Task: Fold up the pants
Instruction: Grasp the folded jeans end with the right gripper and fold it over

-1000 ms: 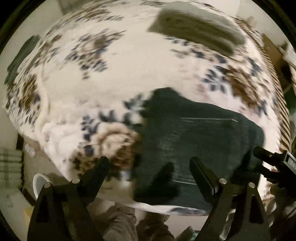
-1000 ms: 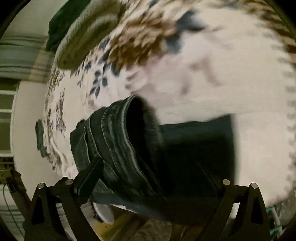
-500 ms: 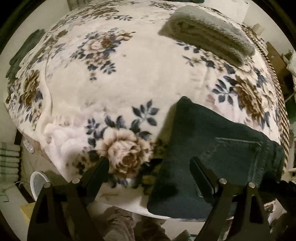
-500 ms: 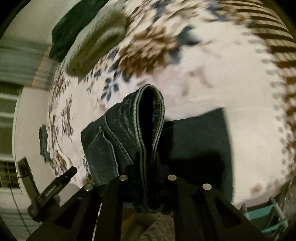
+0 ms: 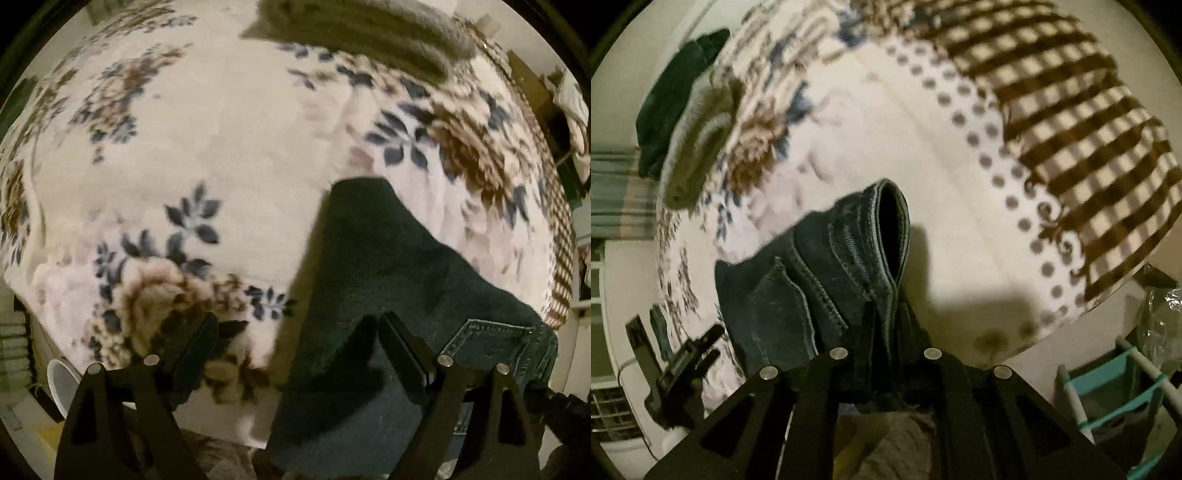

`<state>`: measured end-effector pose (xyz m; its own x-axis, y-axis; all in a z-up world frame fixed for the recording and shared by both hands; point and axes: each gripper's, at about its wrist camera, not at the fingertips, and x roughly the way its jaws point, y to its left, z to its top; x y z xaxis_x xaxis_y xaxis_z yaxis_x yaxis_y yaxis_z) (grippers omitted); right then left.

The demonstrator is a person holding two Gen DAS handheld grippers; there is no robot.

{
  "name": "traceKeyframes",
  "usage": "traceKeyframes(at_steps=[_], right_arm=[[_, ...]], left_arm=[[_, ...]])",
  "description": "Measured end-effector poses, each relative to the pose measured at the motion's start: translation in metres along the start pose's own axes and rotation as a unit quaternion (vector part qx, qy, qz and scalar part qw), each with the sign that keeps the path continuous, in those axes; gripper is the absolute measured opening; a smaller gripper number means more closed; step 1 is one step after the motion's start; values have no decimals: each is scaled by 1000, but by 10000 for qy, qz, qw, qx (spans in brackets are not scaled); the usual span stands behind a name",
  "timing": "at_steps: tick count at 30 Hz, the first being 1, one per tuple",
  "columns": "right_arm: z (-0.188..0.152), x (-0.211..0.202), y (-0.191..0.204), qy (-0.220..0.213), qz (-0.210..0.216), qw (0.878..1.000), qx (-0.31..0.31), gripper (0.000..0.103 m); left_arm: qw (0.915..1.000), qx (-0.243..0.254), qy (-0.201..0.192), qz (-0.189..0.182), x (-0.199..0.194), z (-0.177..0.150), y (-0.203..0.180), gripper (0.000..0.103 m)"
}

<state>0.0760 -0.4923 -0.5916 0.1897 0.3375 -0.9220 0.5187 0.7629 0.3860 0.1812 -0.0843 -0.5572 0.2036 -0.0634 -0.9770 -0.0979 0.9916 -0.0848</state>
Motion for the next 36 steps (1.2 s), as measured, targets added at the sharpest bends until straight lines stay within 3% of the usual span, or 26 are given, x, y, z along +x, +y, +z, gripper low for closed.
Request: traceKeyframes(at_steps=[5, 10, 15, 19, 22, 24, 27, 29, 31, 33, 36], right_arm=[[-8, -5, -10, -14, 83, 9999, 131, 59], [-25, 36, -33, 820, 380, 9949, 458, 59], [-24, 49, -50, 793, 549, 9909, 943, 58], [-32, 52, -50, 797, 848, 9901, 783, 66], [-27, 70, -56, 944, 1410, 9822, 805, 83], [-23, 75, -51, 1105, 1436, 9813, 652, 91], [-22, 79, -34, 1396, 1387, 9804, 81, 95], [-23, 79, -27, 1372, 1420, 9802, -157, 92], [-23, 79, -25, 1295, 1324, 9825, -183, 78], [-23, 73, -21, 1147, 1348, 9839, -264, 53], [-18, 62, -6, 924, 1426, 9847, -388, 43]], left_arm=[[9998, 103, 104, -93, 9, 0, -4, 88], [9995, 123, 209, -188, 14, -3, -5, 88], [9988, 127, 317, -355, 23, -9, -4, 88], [9971, -38, 445, -614, 30, -12, 3, 88], [9928, -340, 588, -984, 40, -17, 13, 88], [9894, -515, 660, -1186, 45, -20, 19, 88], [9865, -618, 689, -1350, 50, -25, 23, 88], [9850, -645, 723, -1425, 51, -28, 24, 88], [9837, -667, 752, -1488, 54, -33, 23, 88], [9836, -667, 757, -1492, 52, -34, 20, 88], [9838, -663, 756, -1482, 52, -31, 16, 88]])
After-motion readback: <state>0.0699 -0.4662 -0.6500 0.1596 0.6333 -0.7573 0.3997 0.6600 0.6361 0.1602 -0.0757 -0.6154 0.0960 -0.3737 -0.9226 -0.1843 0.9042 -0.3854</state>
